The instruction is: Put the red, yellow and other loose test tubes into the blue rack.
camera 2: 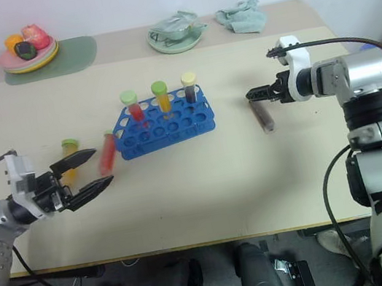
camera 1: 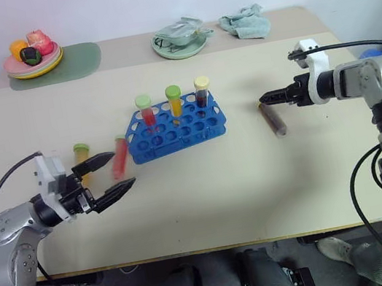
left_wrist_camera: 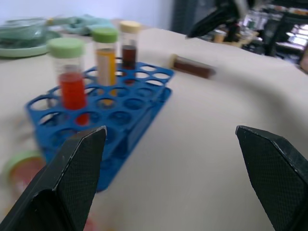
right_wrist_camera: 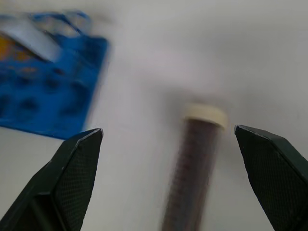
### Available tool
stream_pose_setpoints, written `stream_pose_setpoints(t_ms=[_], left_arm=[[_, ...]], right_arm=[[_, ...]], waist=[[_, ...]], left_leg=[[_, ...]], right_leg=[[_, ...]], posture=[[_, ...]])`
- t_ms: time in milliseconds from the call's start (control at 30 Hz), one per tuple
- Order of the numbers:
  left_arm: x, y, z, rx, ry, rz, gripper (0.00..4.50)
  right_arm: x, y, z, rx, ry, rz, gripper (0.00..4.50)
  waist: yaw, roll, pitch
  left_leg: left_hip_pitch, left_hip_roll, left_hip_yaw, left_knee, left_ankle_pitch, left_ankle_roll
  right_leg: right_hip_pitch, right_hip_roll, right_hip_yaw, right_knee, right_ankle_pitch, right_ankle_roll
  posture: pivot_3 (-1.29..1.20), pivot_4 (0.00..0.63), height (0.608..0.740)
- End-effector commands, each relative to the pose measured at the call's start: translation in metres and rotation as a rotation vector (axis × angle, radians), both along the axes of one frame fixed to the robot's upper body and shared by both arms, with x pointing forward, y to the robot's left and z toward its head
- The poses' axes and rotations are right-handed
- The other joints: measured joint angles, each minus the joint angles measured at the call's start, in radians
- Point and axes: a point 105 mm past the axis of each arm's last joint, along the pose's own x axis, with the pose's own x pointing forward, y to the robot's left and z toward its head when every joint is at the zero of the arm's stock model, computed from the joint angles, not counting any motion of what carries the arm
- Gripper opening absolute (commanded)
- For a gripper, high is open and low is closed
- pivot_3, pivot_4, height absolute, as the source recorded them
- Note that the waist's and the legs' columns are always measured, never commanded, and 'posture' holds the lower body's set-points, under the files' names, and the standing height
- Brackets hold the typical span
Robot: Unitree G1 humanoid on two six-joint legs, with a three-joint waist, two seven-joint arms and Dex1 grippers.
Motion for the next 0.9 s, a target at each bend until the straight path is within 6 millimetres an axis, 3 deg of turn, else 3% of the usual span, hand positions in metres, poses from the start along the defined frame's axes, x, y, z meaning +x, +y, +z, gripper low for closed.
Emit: stream_pose_setpoints(t_ms=[33,400,633,867,900], left_arm=[[-0.004,-0.011,0.014,-0.005,-0.061,-0.07,4.41],[-0.021,-0.024,0.013,-0.038,0.053,-0.305,4.41],[-0.015,-0.032,0.007,0.014,0.052,-0.348,4.41],[-0.014,-0.041,0.006,0.005,0.053,-0.363,4.41],[-0.014,-0.042,0.006,0.004,0.054,-0.364,4.47]], right_arm=[[0.01,-0.004,0.008,-0.045,-0.023,0.002,4.5],[0.021,0.003,-0.015,-0.046,0.023,-0.007,4.5],[0.026,0.016,-0.019,-0.049,0.03,0.003,4.5],[0.023,0.011,-0.036,-0.122,0.08,-0.016,4.5],[0.023,0.012,-0.038,-0.126,0.086,-0.016,4.24]], waist=[[-0.002,0.0,0.0],[-0.007,0.0,0.0],[-0.007,0.0,0.0],[-0.007,0.0,0.0],[-0.007,0.0,0.0]], left_leg=[[0.0,0.0,0.0,0.0,0.0,0.0],[-0.001,0.0,0.0,0.0,0.002,-0.002],[-0.001,0.0,0.0,0.0,0.002,-0.003],[0.0,0.0,0.0,0.0,0.002,-0.003],[0.0,0.0,0.0,0.0,0.002,-0.003]], right_leg=[[-0.001,0.0,0.0,0.0,0.0,0.0],[-0.002,0.001,0.0,0.003,0.0,0.0],[-0.002,0.001,0.0,0.003,0.0,0.0],[-0.002,0.001,0.0,0.003,0.0,0.0],[-0.002,0.001,0.0,0.003,0.0,0.0]], posture=[[0.0,0.15,0.74],[0.0,0.15,0.74],[0.0,0.15,0.74],[0.0,0.15,0.74],[0.0,0.15,0.74]])
